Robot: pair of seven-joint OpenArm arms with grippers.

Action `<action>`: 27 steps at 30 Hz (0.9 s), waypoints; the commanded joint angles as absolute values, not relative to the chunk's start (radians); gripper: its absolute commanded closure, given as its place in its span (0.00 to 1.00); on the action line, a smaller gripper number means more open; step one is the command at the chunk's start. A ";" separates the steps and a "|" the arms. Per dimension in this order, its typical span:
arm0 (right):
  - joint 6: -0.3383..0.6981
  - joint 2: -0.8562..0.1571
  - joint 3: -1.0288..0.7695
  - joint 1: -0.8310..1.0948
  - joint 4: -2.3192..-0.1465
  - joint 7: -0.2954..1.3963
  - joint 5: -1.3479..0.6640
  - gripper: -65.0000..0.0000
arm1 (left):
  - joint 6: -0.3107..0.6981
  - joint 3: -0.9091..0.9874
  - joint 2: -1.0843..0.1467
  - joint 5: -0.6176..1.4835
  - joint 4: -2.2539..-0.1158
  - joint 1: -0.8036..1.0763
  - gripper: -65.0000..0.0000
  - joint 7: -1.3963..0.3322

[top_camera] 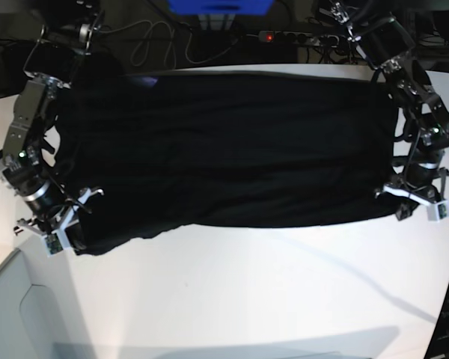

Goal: Fold the T-shirt properly
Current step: 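Lift the black strip with both grippers, raising its ends off the table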

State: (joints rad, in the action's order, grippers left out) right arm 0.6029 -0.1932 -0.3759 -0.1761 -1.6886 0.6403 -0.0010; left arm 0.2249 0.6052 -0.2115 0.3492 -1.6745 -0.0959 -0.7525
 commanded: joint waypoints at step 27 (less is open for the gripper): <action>0.619 -0.159 -0.438 -0.071 -1.778 0.530 -0.012 1.00 | 0.232 0.636 -0.254 0.364 -1.641 -0.077 1.00 -0.727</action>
State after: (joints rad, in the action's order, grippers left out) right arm 0.6048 -0.1482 -0.4385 -0.0544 -1.7573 0.5652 0.0082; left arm 0.2291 0.6315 -0.2378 0.3531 -1.6245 -0.0650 -0.7525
